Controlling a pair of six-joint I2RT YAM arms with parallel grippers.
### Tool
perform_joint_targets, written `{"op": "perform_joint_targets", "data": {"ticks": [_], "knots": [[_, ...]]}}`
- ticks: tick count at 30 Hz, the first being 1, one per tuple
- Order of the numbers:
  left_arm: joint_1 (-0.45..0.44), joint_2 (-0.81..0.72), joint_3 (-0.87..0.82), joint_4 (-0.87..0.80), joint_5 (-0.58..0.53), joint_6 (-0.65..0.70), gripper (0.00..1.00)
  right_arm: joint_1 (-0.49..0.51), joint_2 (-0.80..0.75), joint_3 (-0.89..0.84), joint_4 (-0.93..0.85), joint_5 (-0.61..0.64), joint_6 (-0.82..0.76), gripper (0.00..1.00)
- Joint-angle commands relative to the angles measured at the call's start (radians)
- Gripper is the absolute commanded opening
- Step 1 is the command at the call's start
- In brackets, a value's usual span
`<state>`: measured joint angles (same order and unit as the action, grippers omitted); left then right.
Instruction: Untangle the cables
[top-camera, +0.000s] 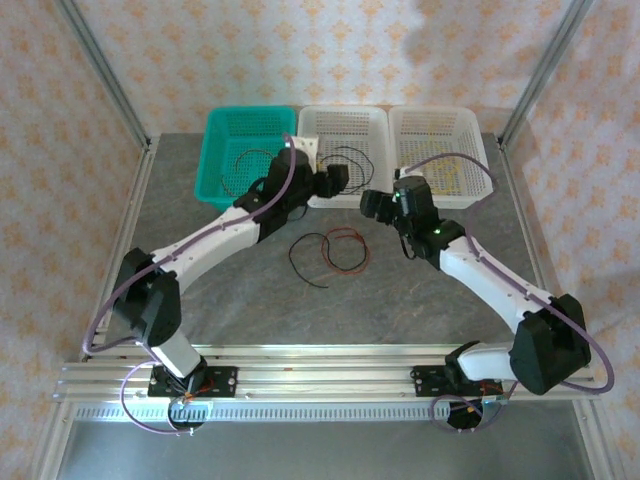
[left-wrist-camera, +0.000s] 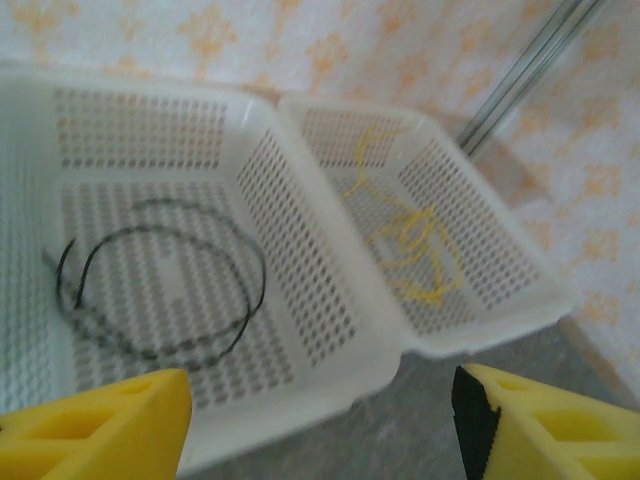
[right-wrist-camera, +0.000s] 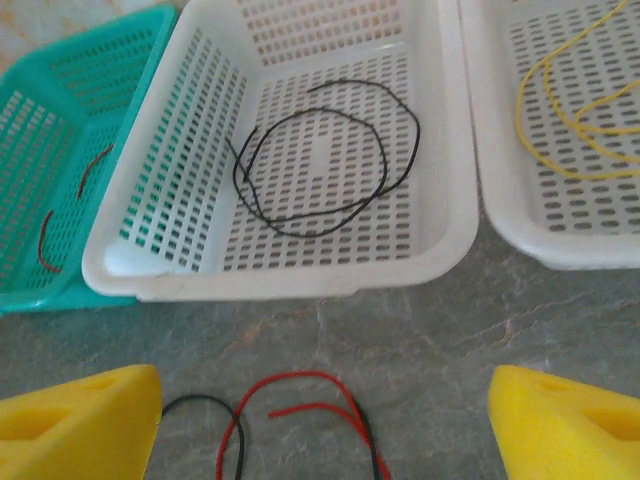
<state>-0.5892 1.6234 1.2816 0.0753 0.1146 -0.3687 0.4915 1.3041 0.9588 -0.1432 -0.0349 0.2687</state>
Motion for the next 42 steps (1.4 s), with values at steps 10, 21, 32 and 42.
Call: {"op": "perform_joint_targets", "data": {"ticks": [10, 21, 32, 42], "knots": [[-0.045, -0.272, -0.469, 0.196, -0.041, -0.13, 0.75, 0.128, 0.077, -0.104, -0.105, 0.136, 0.285, 0.64], [-0.148, -0.349, -0.696, 0.294, -0.104, -0.18, 0.73, 0.145, 0.226, -0.07, -0.184, 0.14, 0.33, 0.46], [-0.169, -0.322, -0.746, 0.368, -0.096, -0.211, 0.73, 0.145, 0.363, 0.011, -0.168, 0.121, 0.287, 0.33], [-0.17, -0.316, -0.74, 0.366, -0.096, -0.211, 0.73, 0.145, 0.444, 0.032, -0.161, 0.121, 0.283, 0.28]]}}
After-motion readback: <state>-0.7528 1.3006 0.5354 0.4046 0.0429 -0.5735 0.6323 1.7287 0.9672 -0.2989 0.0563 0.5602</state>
